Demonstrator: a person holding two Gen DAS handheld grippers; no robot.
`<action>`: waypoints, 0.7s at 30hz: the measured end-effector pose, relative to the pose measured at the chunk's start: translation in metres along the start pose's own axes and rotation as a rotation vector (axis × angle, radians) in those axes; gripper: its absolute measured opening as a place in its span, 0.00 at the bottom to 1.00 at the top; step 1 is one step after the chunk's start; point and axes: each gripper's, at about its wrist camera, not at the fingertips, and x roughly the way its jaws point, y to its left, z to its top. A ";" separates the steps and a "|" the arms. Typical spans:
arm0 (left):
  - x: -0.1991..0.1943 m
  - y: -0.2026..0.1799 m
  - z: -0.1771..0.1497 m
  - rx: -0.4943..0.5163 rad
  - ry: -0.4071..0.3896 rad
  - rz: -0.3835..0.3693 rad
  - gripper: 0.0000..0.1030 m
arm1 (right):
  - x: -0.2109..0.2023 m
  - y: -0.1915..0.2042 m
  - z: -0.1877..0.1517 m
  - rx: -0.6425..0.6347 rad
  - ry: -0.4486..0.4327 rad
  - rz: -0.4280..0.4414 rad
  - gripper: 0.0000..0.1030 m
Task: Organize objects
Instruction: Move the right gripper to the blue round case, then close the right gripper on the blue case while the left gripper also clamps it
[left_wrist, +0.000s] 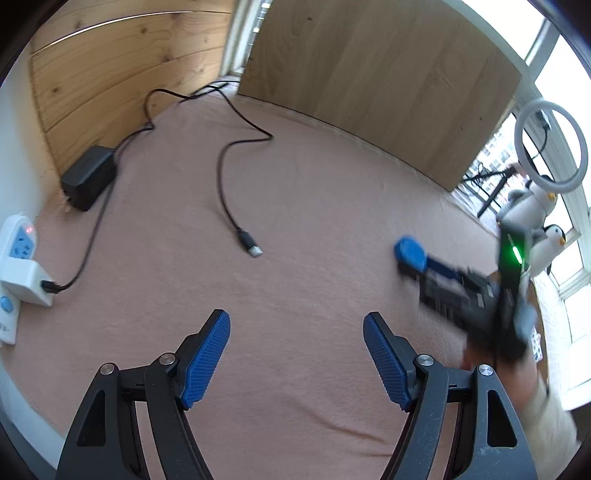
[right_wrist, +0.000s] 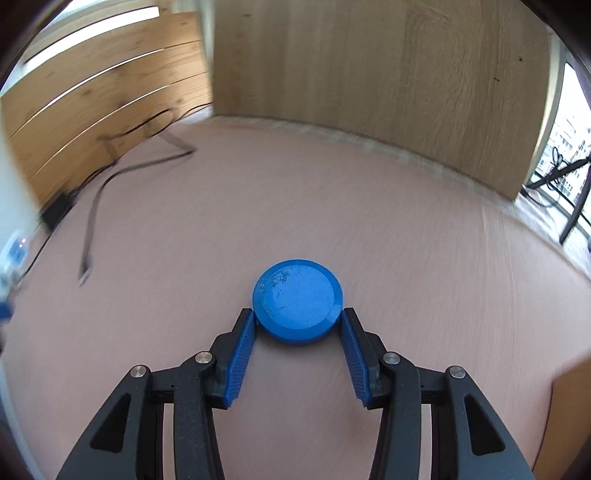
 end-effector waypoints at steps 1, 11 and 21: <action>0.005 -0.007 -0.002 0.015 0.008 -0.012 0.76 | -0.009 0.008 -0.013 0.003 -0.003 0.006 0.41; 0.048 -0.070 -0.032 0.296 0.123 -0.138 0.75 | -0.073 0.055 -0.103 -0.048 0.000 0.038 0.42; 0.053 -0.124 -0.064 0.664 0.072 -0.200 0.72 | -0.108 -0.001 -0.134 0.097 0.063 0.027 0.55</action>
